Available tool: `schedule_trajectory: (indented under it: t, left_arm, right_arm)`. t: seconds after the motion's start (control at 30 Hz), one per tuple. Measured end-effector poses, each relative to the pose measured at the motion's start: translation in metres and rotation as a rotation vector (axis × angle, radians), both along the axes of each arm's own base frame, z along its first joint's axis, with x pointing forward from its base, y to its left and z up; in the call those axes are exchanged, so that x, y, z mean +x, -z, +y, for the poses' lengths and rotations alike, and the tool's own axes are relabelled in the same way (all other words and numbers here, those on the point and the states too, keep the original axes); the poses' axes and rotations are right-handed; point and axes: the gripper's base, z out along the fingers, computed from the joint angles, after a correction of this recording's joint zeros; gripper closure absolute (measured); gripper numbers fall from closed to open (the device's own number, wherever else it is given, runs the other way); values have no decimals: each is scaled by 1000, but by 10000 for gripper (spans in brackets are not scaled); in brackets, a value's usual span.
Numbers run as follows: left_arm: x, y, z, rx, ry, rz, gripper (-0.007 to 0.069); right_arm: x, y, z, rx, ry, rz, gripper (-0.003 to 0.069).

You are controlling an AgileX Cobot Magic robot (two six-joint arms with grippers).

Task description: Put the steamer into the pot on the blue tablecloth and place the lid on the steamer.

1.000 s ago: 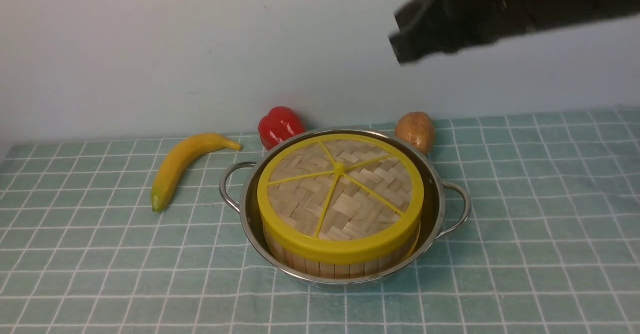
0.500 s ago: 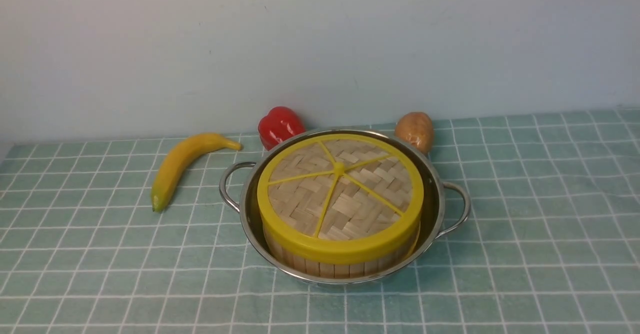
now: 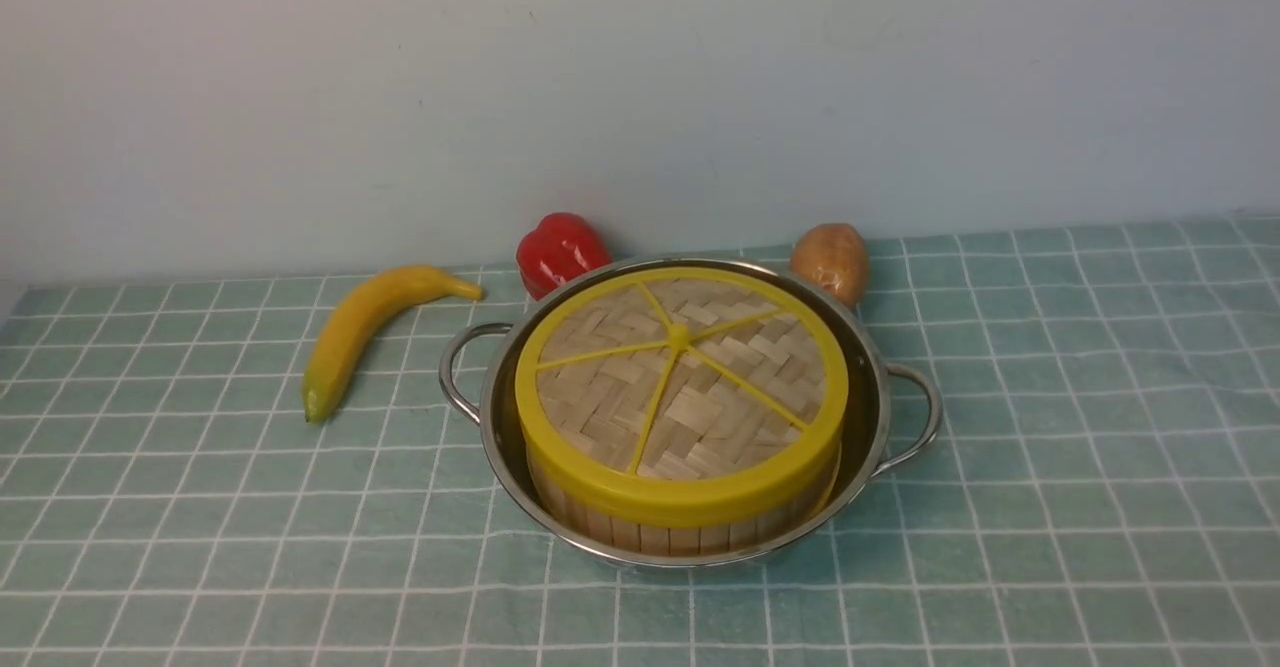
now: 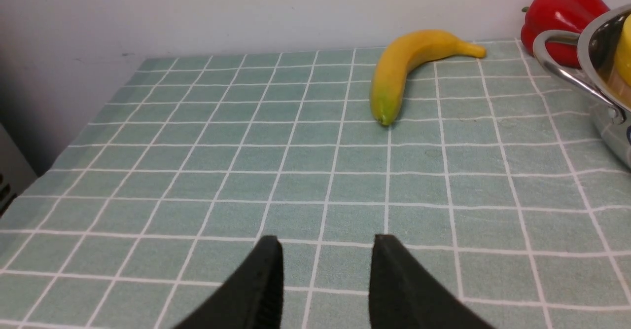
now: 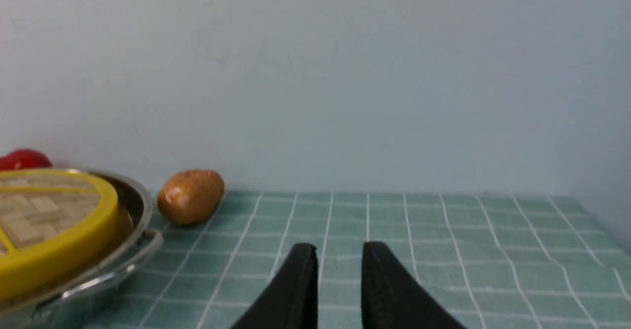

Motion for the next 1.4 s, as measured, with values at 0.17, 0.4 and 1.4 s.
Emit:
schedule_trajectory:
  t: [0.17, 0.4, 1.4]
  left_arm:
    - [0, 0, 0, 0, 0, 0, 382]
    - [0, 0, 0, 0, 0, 0, 382]
    - [0, 0, -2, 0, 38, 0, 382]
  right_arm:
    - [-1, 11, -2, -4, 17, 121, 466]
    - [-1, 12, -1, 30, 14, 124, 433]
    - [-1, 12, -1, 59, 15, 124, 419]
